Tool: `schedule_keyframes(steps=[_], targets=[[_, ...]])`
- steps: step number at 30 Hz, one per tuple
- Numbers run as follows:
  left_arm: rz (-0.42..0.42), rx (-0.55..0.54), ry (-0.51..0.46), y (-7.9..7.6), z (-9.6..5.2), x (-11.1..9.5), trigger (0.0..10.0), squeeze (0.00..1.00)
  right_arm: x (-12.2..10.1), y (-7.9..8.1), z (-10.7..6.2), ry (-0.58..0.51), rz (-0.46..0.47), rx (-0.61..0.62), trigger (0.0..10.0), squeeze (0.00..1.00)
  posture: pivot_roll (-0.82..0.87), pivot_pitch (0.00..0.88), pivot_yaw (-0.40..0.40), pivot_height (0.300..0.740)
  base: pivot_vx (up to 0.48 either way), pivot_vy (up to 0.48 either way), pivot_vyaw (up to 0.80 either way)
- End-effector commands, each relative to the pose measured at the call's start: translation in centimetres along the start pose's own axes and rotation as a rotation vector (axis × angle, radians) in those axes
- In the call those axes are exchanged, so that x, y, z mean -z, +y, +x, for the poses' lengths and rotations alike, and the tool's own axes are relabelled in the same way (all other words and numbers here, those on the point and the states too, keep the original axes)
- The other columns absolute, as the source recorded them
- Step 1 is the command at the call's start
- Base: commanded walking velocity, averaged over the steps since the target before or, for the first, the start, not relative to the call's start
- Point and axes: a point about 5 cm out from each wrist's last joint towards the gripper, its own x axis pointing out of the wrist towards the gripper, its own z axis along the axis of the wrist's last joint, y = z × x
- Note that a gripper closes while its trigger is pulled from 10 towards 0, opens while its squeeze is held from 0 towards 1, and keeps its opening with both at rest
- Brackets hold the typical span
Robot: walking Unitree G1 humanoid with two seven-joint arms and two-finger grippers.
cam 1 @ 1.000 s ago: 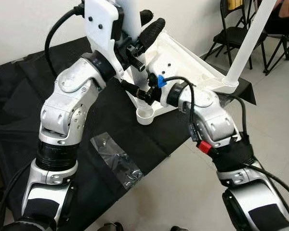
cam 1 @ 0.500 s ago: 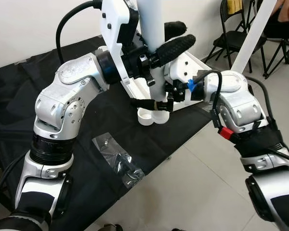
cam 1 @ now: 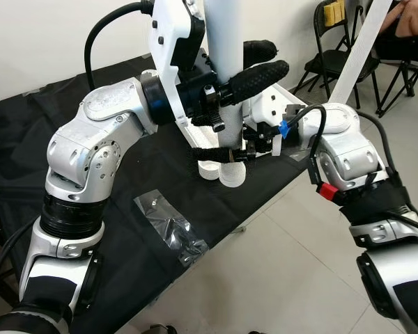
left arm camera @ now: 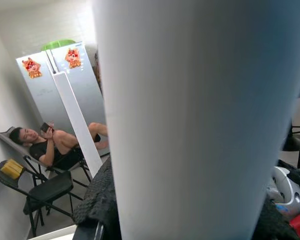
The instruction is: Building children table
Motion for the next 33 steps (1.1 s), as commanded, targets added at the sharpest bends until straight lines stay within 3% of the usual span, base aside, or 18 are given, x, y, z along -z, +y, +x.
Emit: schedule_keyframes(steps=[1, 10, 11, 14, 15, 19, 21, 24, 29, 33], targets=[[0.017, 0.123, -0.085, -1.6, 1.4, -1.8, 0.0, 0.00, 0.7, 1.1, 1.6, 0.033, 0.007, -0.081, 0.0, 0.00, 0.01, 0.105, 0.014, 0.740, 0.000, 0.000, 0.00], [-0.001, 0.089, -0.100, -1.3, 1.2, -1.5, 0.0, 0.00, 1.0, 1.0, 1.5, 0.051, -0.003, -0.079, 0.0, 0.00, 0.00, 0.104, 0.013, 0.740, 0.000, 0.000, 0.00], [-0.014, 0.053, -0.101, -1.0, 1.1, -1.3, 4.4, 1.00, 0.9, 0.8, 1.5, 0.048, -0.006, -0.068, 0.0, 0.00, 0.00, 0.105, 0.012, 0.740, 0.000, 0.000, 0.00], [-0.023, 0.028, -0.101, -0.8, 1.0, -1.0, 4.4, 1.00, 0.9, 0.7, 1.5, 0.046, -0.007, -0.061, 0.0, 0.00, 0.00, 0.105, 0.012, 0.740, 0.000, 0.000, 0.00], [-0.033, 0.014, -0.096, -0.7, 0.8, -0.7, 10.0, 1.00, 0.9, 0.6, 1.5, 0.042, -0.007, -0.051, 0.0, 0.00, 0.00, 0.104, 0.012, 0.740, 0.000, 0.000, 0.00], [-0.056, -0.038, -0.097, -0.2, 0.4, -0.1, 10.0, 1.00, 0.9, 0.5, 1.6, 0.038, -0.006, -0.034, 0.0, 0.00, 0.01, 0.106, 0.011, 0.740, 0.000, 0.000, 0.00], [-0.101, -0.188, -0.061, 2.4, -0.5, 2.0, 10.0, 1.00, 1.1, 0.1, 1.8, 0.022, 0.008, 0.041, 0.0, 0.00, 0.01, 0.109, 0.010, 0.740, 0.000, 0.000, 0.00], [-0.114, -0.257, -0.036, 3.5, -1.0, 3.1, 10.0, 1.00, 1.1, -0.3, 2.0, 0.006, 0.022, 0.097, 0.0, 0.00, 0.01, 0.109, 0.012, 0.740, 0.000, 0.000, 0.00], [-0.068, -0.322, 0.001, 4.0, -1.1, 3.6, 10.0, 1.00, 0.9, -0.8, 2.2, -0.024, 0.030, 0.157, 0.0, 0.00, 0.01, 0.109, 0.016, 0.740, 0.000, 0.000, 0.00], [-0.053, -0.479, 0.067, 5.1, -1.8, 4.6, 10.0, 1.00, 0.6, -1.3, 2.3, -0.062, 0.044, 0.228, 0.0, 0.00, 0.01, 0.109, 0.023, 0.740, 0.000, 0.000, 0.00]])
